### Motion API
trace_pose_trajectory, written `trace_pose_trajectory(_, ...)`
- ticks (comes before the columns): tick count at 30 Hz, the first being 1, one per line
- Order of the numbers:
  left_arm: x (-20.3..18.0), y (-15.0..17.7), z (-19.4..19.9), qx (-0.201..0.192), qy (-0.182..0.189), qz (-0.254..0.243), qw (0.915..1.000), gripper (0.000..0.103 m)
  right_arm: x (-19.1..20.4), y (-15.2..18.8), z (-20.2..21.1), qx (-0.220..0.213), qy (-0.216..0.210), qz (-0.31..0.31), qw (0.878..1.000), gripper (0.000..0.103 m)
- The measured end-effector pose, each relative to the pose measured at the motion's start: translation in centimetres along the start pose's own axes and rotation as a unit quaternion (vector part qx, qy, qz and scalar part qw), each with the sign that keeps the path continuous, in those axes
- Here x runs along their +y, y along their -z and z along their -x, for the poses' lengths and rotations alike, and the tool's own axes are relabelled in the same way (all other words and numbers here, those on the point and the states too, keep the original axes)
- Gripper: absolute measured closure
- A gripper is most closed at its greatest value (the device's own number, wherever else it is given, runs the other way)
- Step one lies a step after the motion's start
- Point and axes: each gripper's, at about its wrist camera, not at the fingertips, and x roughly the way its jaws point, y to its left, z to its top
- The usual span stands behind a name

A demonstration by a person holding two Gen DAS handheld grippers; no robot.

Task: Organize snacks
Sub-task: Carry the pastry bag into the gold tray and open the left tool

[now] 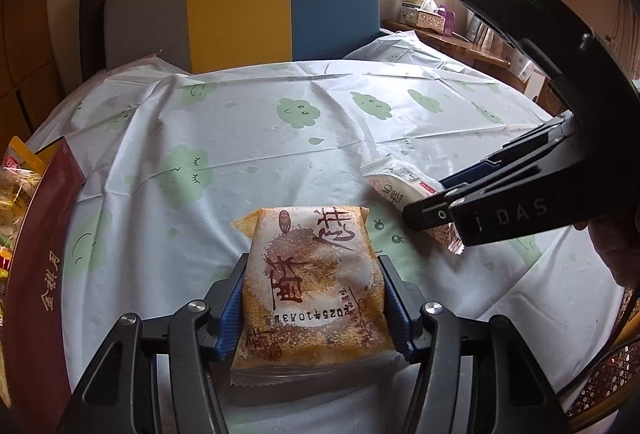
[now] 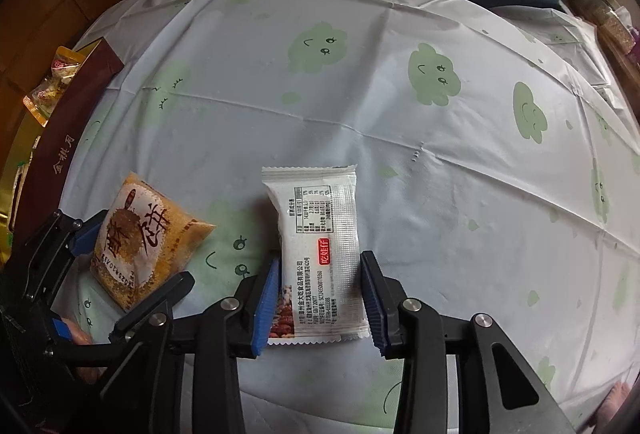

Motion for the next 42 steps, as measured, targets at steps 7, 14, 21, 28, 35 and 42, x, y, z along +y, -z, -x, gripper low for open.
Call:
trace_pose_trajectory(7,0.0,0.5,0.7,0.007,-0.017,0.002,0.9998,0.043,0.8,0.2,-0.7,-0.009,0.019,0.023,1.0,0.062)
trace_pose_trajectory(14,0.9,0.4,1.6,0.027,-0.029,0.028,0.9988,0.043,1.6,0.6,-1.1,-0.016,0.035,0.044,0.998,0.062)
trace_pose_trajectory(21,2.9,-0.1,4.0,0.022,-0.051,0.057,0.9968,0.043,3.2,1.0,-1.5,-0.022,0.05,0.059,0.997,0.062)
trace_pose_trajectory(28,3.6,-0.7,6.7,-0.001,-0.069,0.054,0.9962,0.043,3.9,1.4,-1.1,-0.026,0.056,0.066,0.996,0.062)
trace_pose_trajectory(35,5.2,-0.7,8.5,-0.005,-0.08,0.066,0.9946,0.043,4.9,2.1,-0.2,-0.034,0.066,0.079,0.994,0.063)
trace_pose_trajectory(42,6.8,-0.5,9.5,-0.006,-0.091,0.084,0.9923,0.043,5.5,2.6,0.3,-0.039,0.07,0.086,0.993,0.063)
